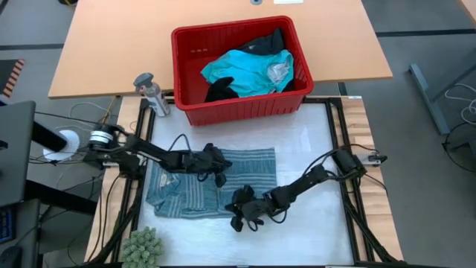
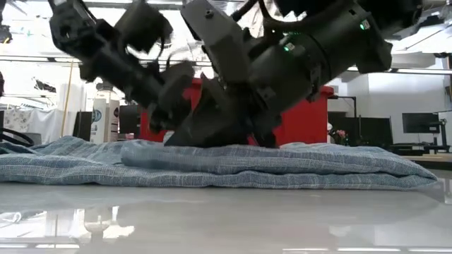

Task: Fold Laundry from Bin
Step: Fold the patterned blue shirt

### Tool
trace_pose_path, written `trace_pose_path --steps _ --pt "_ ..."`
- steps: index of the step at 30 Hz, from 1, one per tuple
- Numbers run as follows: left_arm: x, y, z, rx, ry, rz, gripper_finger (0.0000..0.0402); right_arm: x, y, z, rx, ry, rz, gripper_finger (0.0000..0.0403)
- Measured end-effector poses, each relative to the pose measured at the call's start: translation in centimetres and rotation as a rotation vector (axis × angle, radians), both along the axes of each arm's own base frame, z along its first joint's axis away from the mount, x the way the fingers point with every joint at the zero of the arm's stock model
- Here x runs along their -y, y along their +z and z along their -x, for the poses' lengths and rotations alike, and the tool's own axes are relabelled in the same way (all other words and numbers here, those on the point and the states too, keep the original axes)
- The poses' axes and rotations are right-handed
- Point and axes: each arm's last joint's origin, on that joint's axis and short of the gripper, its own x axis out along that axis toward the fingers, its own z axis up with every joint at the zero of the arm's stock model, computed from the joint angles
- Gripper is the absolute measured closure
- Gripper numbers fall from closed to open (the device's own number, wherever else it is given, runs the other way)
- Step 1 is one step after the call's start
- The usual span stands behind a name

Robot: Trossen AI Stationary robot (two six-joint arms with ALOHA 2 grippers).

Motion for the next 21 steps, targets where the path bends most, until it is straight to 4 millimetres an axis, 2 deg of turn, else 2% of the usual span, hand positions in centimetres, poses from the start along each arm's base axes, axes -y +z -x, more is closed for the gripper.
trace_pose_path --steps 3,9,16,21 --pt "-0.4 -1.9 -0.2 -0.052 0.018 0.017 0.0402 -0.3 -0.9 0.1 -0.029 0.006 -0.023 0.0387" --pt "-0.6 -3.8 -0.4 -0.105 0.045 0.04 0.0401 -0.4 -2.2 0.3 -0.07 -0.005 -0.05 0.0387" --pt "-1.2 -3.6 -0.3 -0.104 0.05 0.049 0.0401 -0.4 -2.5 0.3 -0.081 0.0 -0.041 0.0388" --pt "-1.4 -1.5 -0.3 -0.017 0.051 0.105 0.0402 -0.3 -2.0 0.3 -0.07 0.016 -0.043 0.0388"
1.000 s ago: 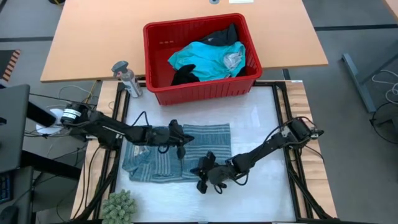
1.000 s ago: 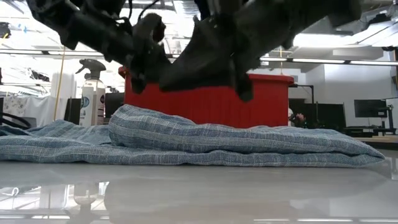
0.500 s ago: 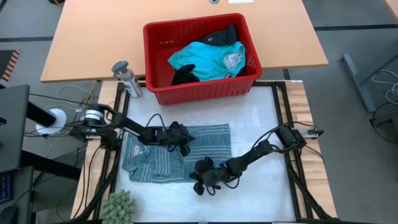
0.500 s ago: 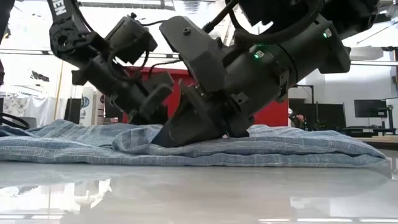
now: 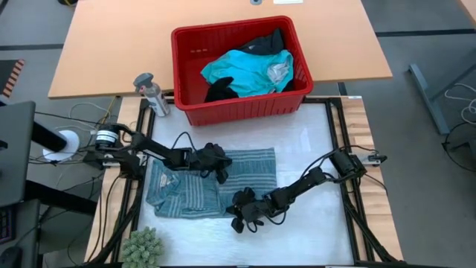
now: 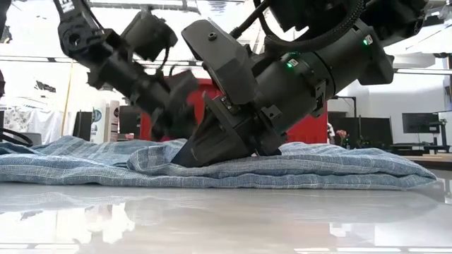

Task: Fold Laundry from Bin
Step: Fold the patterned blue shirt

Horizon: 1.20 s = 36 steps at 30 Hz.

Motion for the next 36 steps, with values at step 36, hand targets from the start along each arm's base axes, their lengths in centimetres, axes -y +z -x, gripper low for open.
trace_pose_path --steps 36 --pt "-2.4 -0.2 0.0 -0.026 0.086 -0.022 0.0401 0.2 -0.4 0.2 -0.054 0.024 -0.005 0.0388"
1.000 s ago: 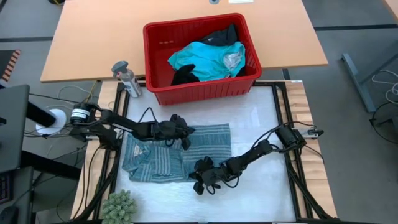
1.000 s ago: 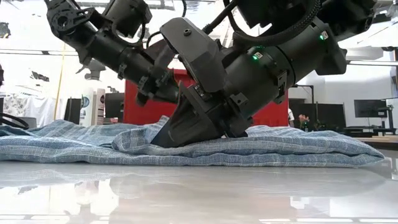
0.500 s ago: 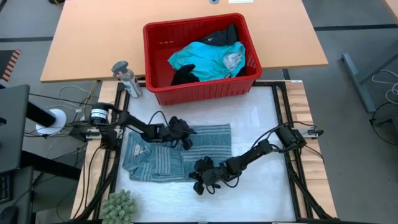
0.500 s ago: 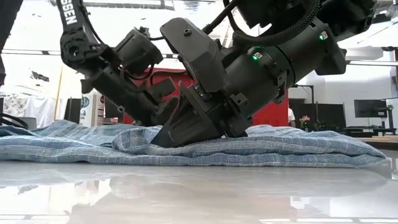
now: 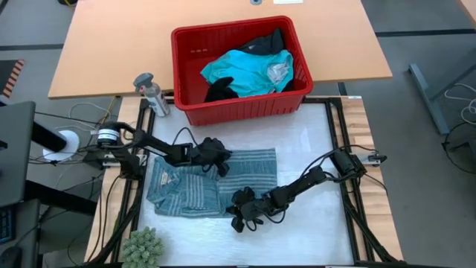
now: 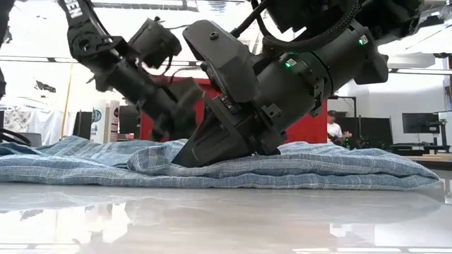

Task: Fold Laundry from Bin
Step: Fold the patterned blue shirt

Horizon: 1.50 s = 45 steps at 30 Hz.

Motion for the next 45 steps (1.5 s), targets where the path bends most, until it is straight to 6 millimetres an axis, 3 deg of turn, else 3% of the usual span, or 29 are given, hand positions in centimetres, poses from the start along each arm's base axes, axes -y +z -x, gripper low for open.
trace_pose_path --steps 7,13,20,26,32,39,45 --pt "-0.4 4.1 1.3 0.067 0.003 0.001 0.0402 -0.1 0.6 -0.1 0.023 0.016 -0.011 0.0388" --pt "-0.7 8.6 3.5 0.166 0.016 -0.038 0.0401 0.1 2.5 0.3 0.033 0.045 0.001 0.038" --pt "0.1 13.4 6.5 0.324 -0.021 -0.059 0.0401 0.5 6.5 0.5 0.121 0.075 0.062 0.0385" --pt "2.1 15.4 8.4 0.407 -0.15 0.002 0.0401 1.2 10.4 2.1 0.115 -0.006 0.101 0.0354" --pt "6.6 14.3 8.6 0.367 -0.261 0.02 0.0402 -0.9 11.4 6.0 0.139 -0.205 0.189 0.0387" --pt "11.3 11.0 5.9 0.408 -0.312 -0.006 0.0401 -3.0 6.7 9.8 0.129 -0.349 0.042 0.0382" --pt "13.0 6.2 2.9 0.382 -0.333 0.064 0.0402 -3.5 5.4 10.6 0.135 -0.376 0.009 0.0389"
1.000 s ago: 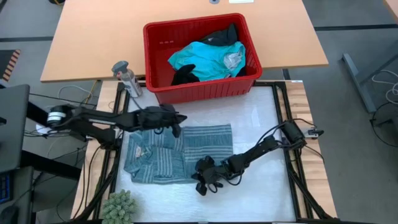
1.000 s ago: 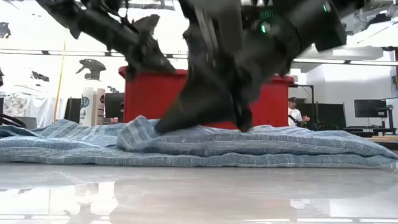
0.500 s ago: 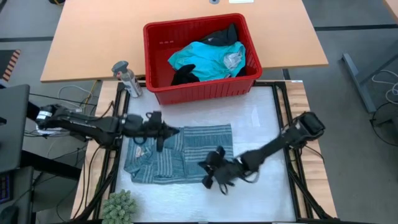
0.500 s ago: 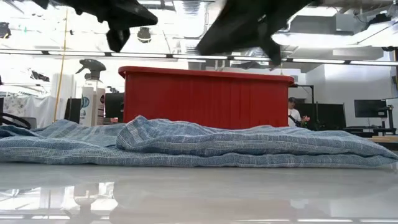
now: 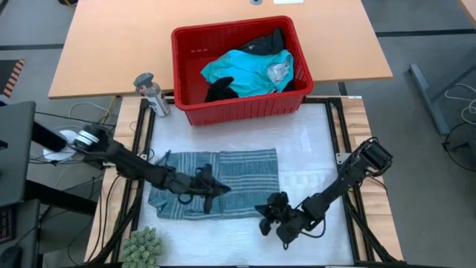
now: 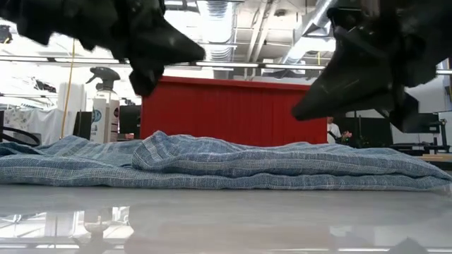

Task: Fold Laundry from Bin
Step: Fold the patterned blue shirt

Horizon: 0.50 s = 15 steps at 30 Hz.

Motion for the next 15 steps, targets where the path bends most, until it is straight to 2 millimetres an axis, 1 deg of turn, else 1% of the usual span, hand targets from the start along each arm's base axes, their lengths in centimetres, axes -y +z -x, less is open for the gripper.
trace_pose_path --steps 2,4,9,11,13,15 --pt "0.6 -1.3 -0.8 -0.004 -0.012 0.042 0.0401 0.0 -0.2 0.2 0.0 -0.001 -0.002 0.0389" --pt "1.3 -2.6 -1.4 -0.034 -0.029 0.043 0.0401 0.1 -0.7 0.6 -0.011 -0.005 -0.003 0.0389" --pt "3.4 -4.4 -3.5 -0.082 -0.086 0.031 0.0401 0.6 -2.0 1.7 -0.03 -0.029 -0.032 0.0389" --pt "4.0 -5.1 -3.8 -0.118 -0.09 0.018 0.0401 0.9 -2.7 2.3 -0.047 -0.042 -0.032 0.0389" --pt "4.2 -5.4 -4.1 -0.14 -0.066 0.025 0.0402 1.3 -3.4 2.8 -0.064 -0.051 -0.03 0.0389" --pt "4.2 -5.8 -3.9 -0.171 -0.06 0.02 0.0401 1.6 -3.7 3.1 -0.064 -0.058 -0.046 0.0389"
